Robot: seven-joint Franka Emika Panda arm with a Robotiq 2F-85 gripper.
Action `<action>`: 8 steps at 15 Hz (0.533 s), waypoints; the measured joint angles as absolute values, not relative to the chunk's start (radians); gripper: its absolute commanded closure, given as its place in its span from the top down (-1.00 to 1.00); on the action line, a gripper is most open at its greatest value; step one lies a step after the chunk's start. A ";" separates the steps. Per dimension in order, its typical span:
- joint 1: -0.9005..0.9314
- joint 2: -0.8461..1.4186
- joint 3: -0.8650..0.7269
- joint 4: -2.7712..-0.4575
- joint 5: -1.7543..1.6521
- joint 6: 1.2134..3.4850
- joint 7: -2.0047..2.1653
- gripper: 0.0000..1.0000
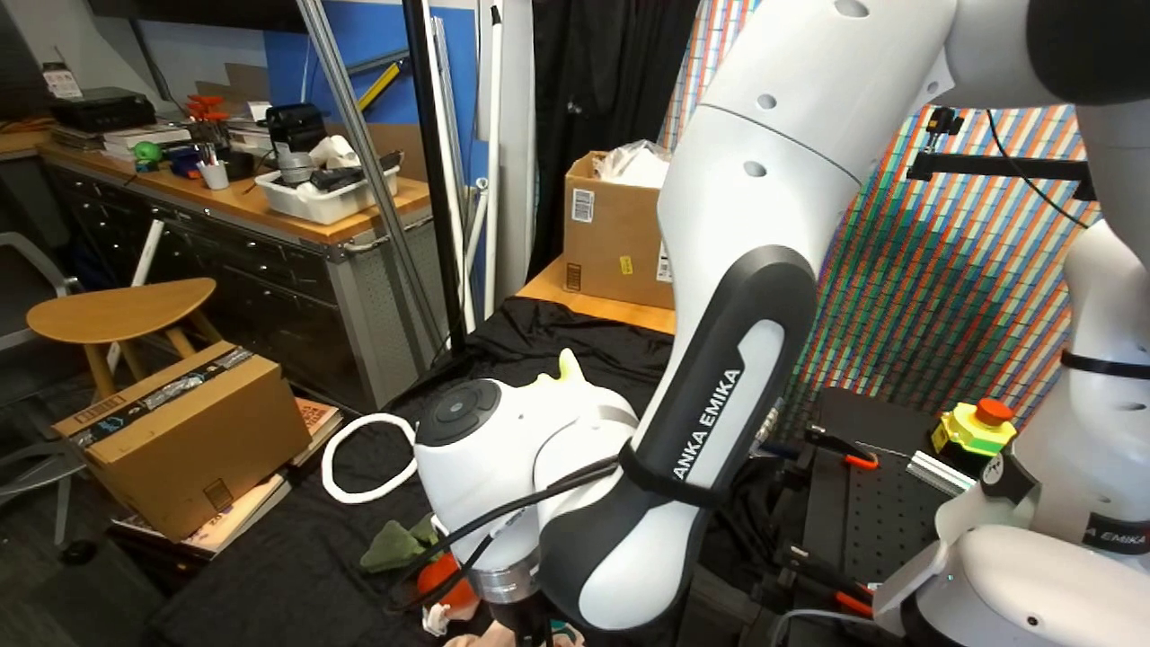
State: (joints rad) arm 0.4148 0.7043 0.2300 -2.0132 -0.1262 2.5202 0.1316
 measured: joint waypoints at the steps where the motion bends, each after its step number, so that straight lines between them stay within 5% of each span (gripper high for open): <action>1: 0.420 0.707 0.230 -2.013 -0.126 2.520 0.134 1.00; 4: 0.431 0.712 0.229 -2.013 -0.126 2.520 0.135 1.00; 5: 0.432 0.713 0.229 -2.013 -0.126 2.520 0.135 0.50; 8: 0.433 0.714 0.229 -2.013 -0.127 2.521 0.134 0.17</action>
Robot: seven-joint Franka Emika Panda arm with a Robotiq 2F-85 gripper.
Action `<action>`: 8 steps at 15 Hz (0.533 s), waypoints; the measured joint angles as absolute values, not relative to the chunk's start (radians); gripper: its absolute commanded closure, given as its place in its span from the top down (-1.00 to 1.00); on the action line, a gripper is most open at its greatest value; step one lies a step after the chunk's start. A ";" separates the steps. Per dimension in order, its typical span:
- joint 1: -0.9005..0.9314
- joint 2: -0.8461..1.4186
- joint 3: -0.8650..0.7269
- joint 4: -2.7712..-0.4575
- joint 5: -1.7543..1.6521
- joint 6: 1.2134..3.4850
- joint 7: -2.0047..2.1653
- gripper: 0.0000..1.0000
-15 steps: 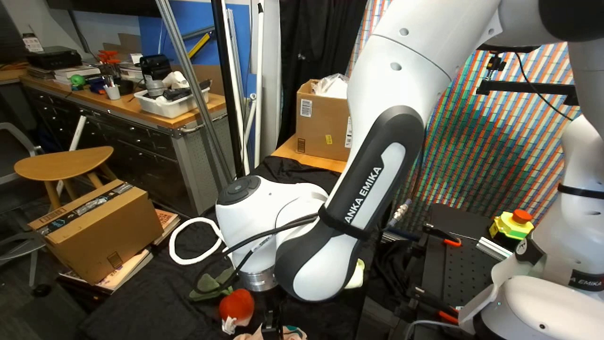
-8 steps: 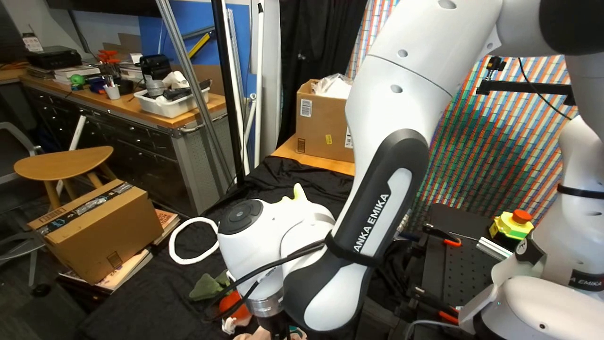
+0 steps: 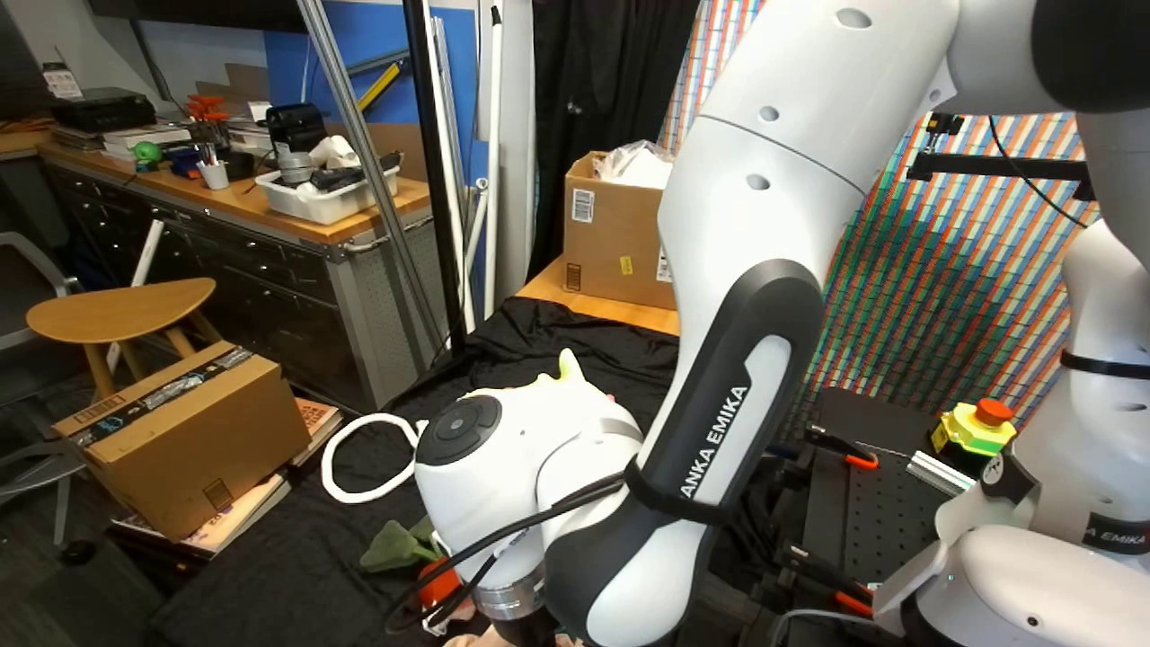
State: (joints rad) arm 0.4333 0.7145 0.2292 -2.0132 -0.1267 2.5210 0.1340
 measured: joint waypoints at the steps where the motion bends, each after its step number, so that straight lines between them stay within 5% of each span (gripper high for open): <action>1: 0.433 0.715 0.229 -2.013 -0.127 2.522 0.134 0.02; 7: 0.433 0.715 0.229 -2.011 -0.127 2.529 0.133 -0.92; 8: 0.433 0.714 0.229 -2.011 -0.127 2.535 0.133 -0.95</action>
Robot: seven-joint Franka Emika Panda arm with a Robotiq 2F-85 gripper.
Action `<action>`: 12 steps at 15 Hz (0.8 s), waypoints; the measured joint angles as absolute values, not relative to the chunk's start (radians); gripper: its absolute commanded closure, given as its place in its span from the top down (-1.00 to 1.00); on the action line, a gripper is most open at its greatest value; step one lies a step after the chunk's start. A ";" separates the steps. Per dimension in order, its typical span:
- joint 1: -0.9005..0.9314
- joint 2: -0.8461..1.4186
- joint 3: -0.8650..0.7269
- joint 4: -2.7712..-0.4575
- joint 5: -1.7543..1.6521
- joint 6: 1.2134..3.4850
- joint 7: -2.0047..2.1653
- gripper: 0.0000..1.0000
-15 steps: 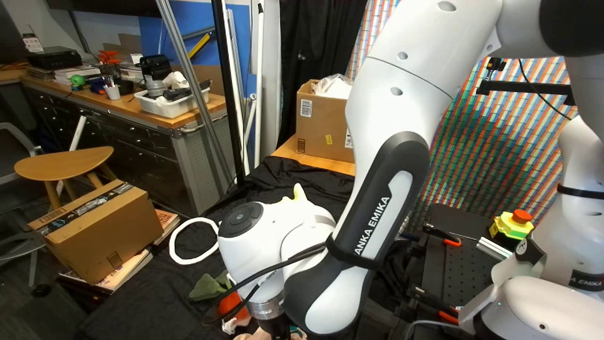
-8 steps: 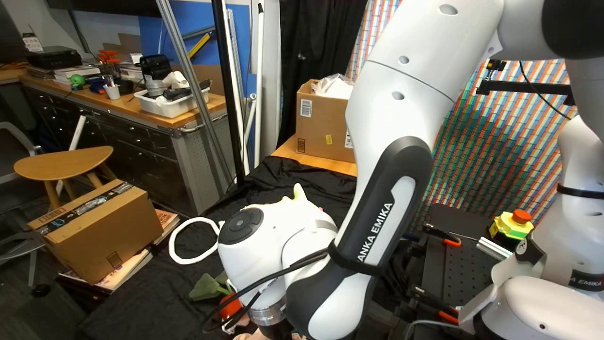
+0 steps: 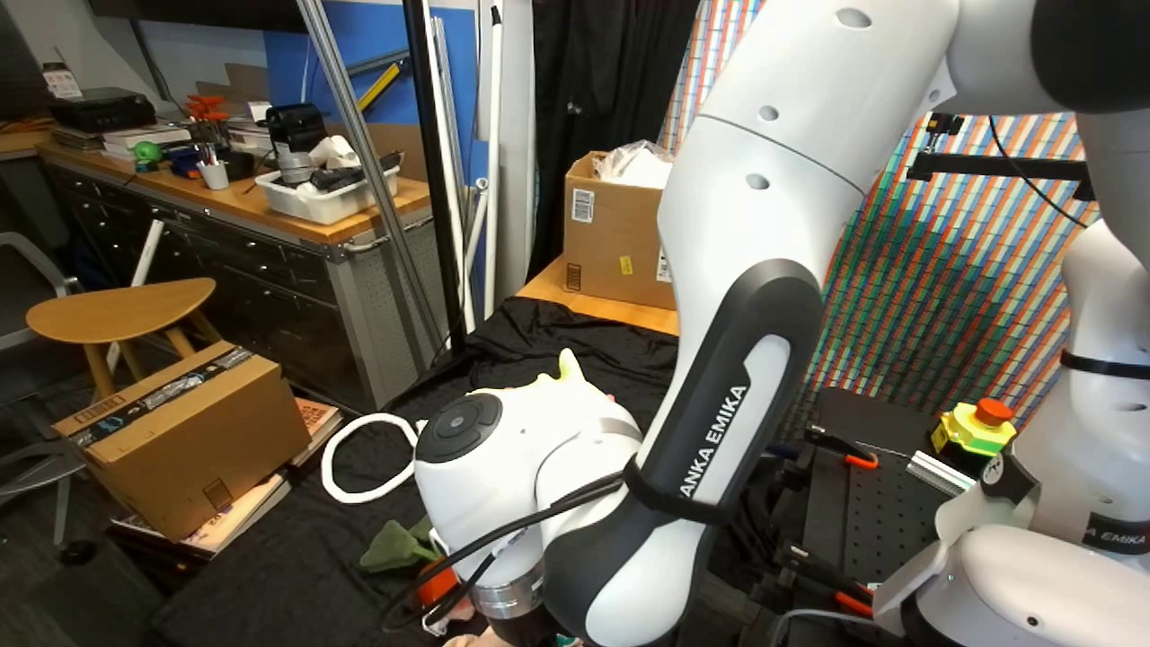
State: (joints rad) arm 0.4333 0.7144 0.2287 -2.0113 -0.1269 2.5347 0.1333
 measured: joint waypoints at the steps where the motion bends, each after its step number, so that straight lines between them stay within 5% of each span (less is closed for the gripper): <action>1: 0.433 0.714 0.228 -2.011 -0.127 2.540 0.133 -1.00; 12: 0.412 0.624 0.198 -2.047 -0.126 2.665 0.136 -0.97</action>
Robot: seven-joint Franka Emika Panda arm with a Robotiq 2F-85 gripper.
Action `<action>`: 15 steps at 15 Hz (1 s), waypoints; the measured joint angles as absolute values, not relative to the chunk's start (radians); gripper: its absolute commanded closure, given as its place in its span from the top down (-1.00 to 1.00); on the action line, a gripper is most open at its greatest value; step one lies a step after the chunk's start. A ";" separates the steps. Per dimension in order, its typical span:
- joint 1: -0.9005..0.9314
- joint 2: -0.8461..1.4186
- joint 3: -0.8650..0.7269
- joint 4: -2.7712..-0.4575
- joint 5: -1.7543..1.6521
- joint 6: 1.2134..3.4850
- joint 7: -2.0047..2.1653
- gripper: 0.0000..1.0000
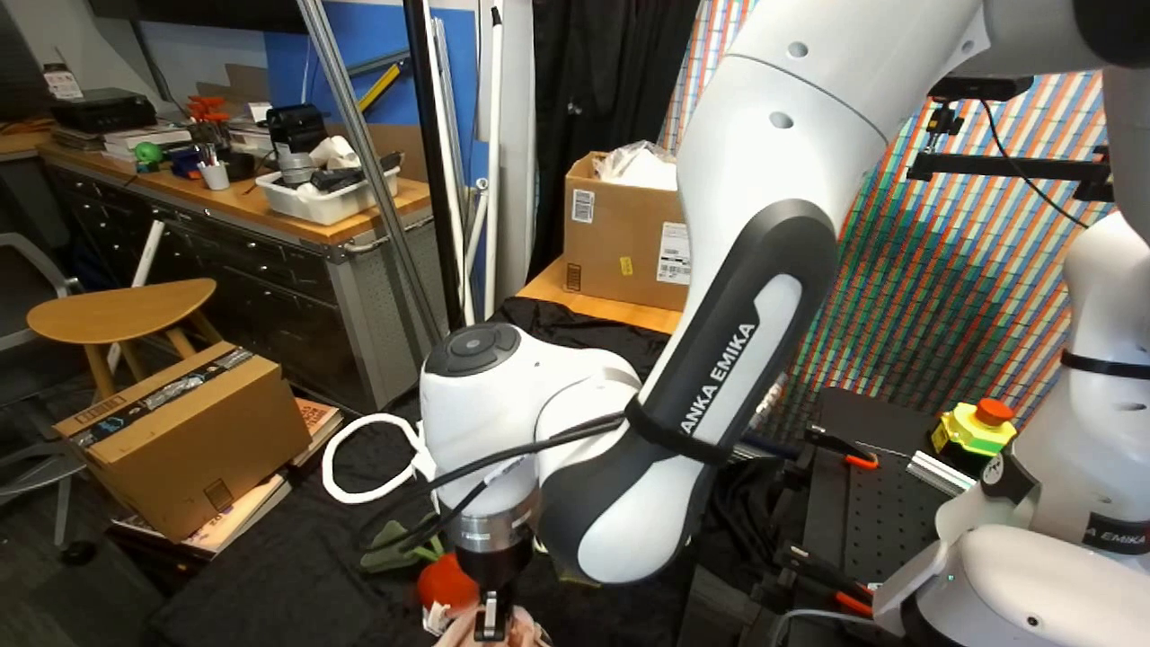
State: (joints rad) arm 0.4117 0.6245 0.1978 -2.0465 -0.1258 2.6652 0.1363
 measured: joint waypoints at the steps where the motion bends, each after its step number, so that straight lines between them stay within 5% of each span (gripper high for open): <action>1: 0.399 0.603 0.197 -2.058 -0.123 2.689 0.138 -0.97; 15: 0.262 0.280 0.142 -2.144 -0.058 2.828 0.159 -0.96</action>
